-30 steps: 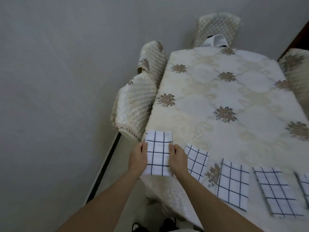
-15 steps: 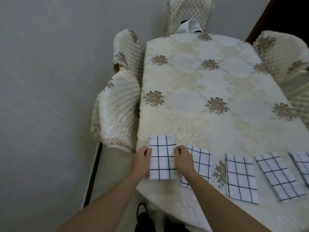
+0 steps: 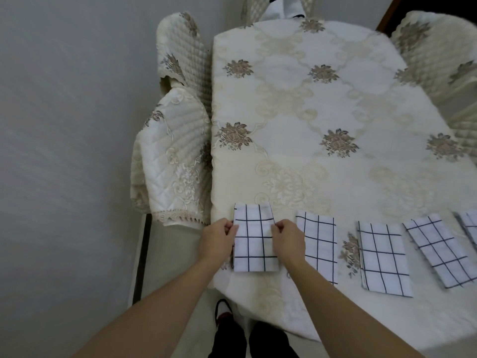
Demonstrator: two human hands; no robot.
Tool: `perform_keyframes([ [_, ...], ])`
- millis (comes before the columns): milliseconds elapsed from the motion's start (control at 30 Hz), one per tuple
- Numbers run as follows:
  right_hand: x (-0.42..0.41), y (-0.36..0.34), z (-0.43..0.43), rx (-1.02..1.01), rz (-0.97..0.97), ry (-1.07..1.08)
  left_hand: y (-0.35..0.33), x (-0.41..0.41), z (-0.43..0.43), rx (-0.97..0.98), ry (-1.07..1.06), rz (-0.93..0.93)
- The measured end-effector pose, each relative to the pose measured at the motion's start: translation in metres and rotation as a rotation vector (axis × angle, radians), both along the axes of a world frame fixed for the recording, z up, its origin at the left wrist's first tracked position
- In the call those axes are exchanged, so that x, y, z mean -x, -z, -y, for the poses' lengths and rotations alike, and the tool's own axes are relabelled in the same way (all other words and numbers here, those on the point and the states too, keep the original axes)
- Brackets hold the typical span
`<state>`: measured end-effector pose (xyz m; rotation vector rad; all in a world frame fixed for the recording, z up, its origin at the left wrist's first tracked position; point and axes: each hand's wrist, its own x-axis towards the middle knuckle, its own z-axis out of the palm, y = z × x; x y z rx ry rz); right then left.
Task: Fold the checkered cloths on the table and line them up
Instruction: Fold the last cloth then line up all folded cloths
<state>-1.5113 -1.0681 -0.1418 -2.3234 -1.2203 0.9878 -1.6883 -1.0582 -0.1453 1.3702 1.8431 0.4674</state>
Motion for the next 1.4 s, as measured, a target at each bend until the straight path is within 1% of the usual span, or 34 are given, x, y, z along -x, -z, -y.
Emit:
perform_keyframes([
  [167,0.001,-0.001,0.001,-0.054,0.039,-0.004,-0.006,-0.002,-0.002,-0.034,0.044,-0.119],
  [300,-0.001,-0.009,0.003,-0.102,0.062,0.000,-0.011,0.001,0.000,-0.070,0.035,-0.163],
  [400,-0.008,-0.016,0.007,-0.134,0.060,-0.066,-0.010,0.008,0.003,-0.151,0.063,-0.218],
  [467,-0.016,-0.018,0.013,-0.192,0.118,-0.195,-0.008,0.012,0.009,-0.305,0.168,-0.284],
  [533,-0.026,-0.016,0.021,-0.278,0.257,-0.426,-0.003,0.013,0.022,-0.499,0.362,-0.374],
  [600,-0.035,-0.012,0.028,-0.341,0.339,-0.678,0.003,0.013,0.039,-0.621,0.561,-0.459],
  [700,-0.043,-0.003,0.037,-0.316,0.450,-0.996,0.015,0.010,0.057,-0.649,0.746,-0.515],
  [767,-0.045,0.003,0.041,-0.254,0.552,-1.080,0.026,0.010,0.061,-0.628,0.782,-0.546],
  [833,-0.042,0.006,0.046,-0.185,0.588,-1.109,0.033,0.008,0.062,-0.585,0.809,-0.555],
  [900,-0.039,0.009,0.050,-0.143,0.578,-1.111,0.034,0.006,0.061,-0.563,0.827,-0.550],
  [1067,-0.037,0.013,0.061,-0.148,0.593,-1.039,0.031,0.005,0.057,-0.610,0.858,-0.568],
  [1200,-0.037,0.012,0.069,-0.175,0.579,-0.996,0.033,0.006,0.053,-0.622,0.880,-0.527],
  [1400,-0.039,0.014,0.082,-0.214,0.636,-0.961,0.030,0.003,0.049,-0.649,0.914,-0.486],
])
